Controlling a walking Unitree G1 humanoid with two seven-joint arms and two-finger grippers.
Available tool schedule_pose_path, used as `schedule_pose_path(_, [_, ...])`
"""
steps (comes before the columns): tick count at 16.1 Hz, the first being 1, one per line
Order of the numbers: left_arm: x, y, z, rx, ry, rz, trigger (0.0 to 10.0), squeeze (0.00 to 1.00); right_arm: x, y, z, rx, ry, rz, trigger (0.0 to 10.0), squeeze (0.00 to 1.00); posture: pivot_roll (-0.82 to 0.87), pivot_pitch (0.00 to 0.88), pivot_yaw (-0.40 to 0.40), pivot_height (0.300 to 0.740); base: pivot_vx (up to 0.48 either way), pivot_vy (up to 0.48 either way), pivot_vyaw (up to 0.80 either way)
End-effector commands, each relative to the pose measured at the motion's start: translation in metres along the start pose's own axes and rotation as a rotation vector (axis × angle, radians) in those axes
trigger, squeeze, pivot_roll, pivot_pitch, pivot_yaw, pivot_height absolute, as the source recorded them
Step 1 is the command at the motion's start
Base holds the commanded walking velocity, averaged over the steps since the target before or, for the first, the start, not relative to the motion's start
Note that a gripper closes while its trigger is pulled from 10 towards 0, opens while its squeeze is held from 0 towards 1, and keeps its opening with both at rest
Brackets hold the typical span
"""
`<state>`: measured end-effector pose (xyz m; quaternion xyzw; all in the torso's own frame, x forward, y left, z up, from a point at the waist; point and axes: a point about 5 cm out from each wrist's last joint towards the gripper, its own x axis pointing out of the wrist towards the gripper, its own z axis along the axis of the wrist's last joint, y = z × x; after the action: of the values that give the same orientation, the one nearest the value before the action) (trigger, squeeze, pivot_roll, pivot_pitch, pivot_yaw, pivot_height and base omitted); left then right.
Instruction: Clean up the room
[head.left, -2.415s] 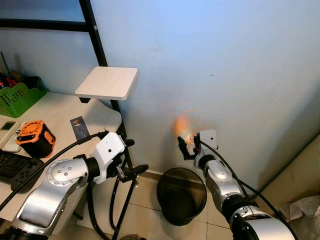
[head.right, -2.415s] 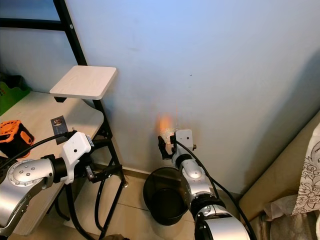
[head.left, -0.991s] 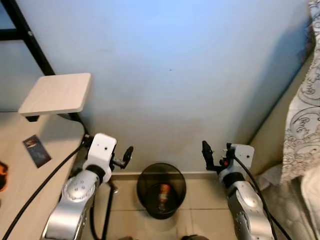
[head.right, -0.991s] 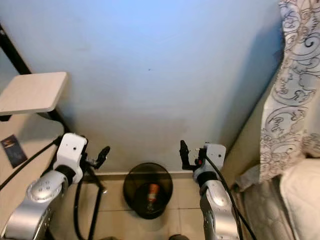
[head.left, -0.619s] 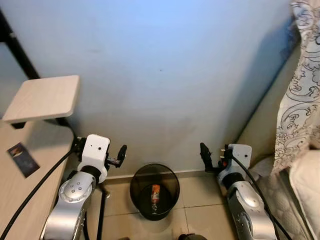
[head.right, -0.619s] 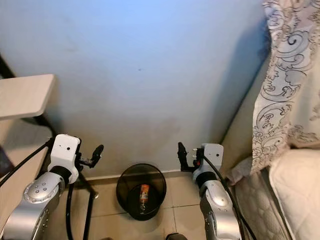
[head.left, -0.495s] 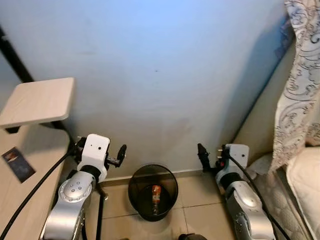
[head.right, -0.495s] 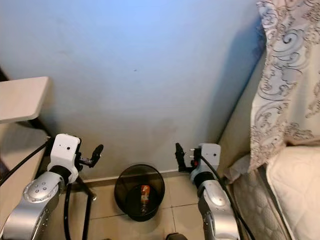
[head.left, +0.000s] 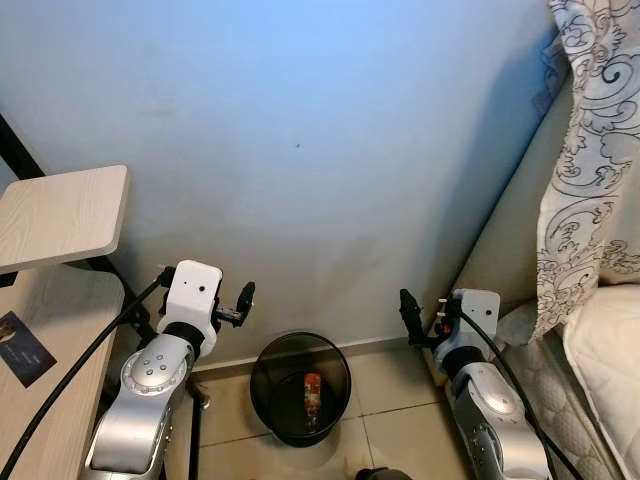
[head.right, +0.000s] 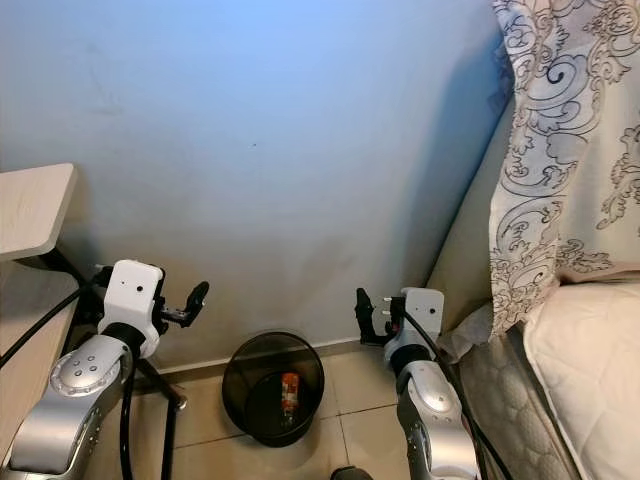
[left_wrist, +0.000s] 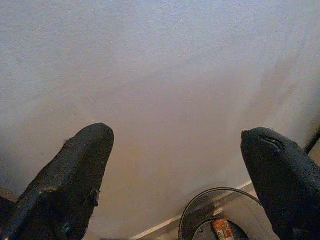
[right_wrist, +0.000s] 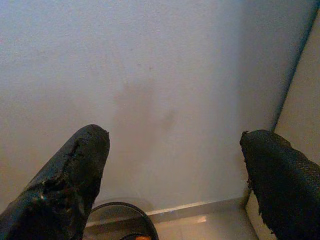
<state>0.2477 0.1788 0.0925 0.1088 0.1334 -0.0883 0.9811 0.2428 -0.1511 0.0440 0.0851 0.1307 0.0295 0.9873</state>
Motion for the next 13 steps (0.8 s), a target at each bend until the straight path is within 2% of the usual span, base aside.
schedule_pose_path(1, [0.0,0.004,0.001,0.02,0.006,0.015,10.0,0.0,0.003,0.002,0.003,-0.01,-0.005,-0.004,10.0,1.0,-0.02,0.0,0.041,0.74,0.0,0.0,-0.8])
schedule_pose_path(5, [0.0,0.004,0.005,-0.009,-0.017,-0.014,10.0,0.0,0.003,0.008,0.002,-0.01,0.001,0.003,10.0,1.0,-0.01,0.0,0.046,0.74,0.0,0.0,-0.8])
schedule_pose_path(6, [0.0,0.003,0.006,-0.016,-0.018,-0.017,10.0,0.0,0.003,0.008,0.003,-0.01,0.0,0.003,10.0,0.93,-0.01,0.0,0.044,0.74,0.0,0.0,-0.8])
schedule_pose_path(7, [0.0,0.003,0.007,-0.021,-0.018,-0.018,10.0,0.0,0.004,0.008,0.004,-0.011,-0.001,0.004,10.0,0.79,-0.01,0.0,0.043,0.74,0.0,0.0,-0.8])
schedule_pose_path(8, [0.0,0.004,0.007,-0.022,-0.019,-0.017,10.0,0.0,0.004,0.008,0.004,-0.012,-0.003,0.005,10.0,0.08,-0.02,0.0,0.043,0.74,0.0,0.0,-0.8])
schedule_pose_path(9, [0.003,0.005,0.009,-0.008,-0.018,0.002,10.0,0.0,0.005,0.009,0.007,-0.015,-0.007,0.007,10.0,0.0,-0.02,0.0,0.044,0.74,0.0,0.0,-0.8])
schedule_pose_path(13, [0.007,0.005,0.011,0.027,-0.024,0.024,10.0,0.0,0.008,0.006,0.01,-0.027,-0.016,0.001,10.0,0.0,-0.03,0.0,0.039,0.74,0.0,0.0,-0.8])
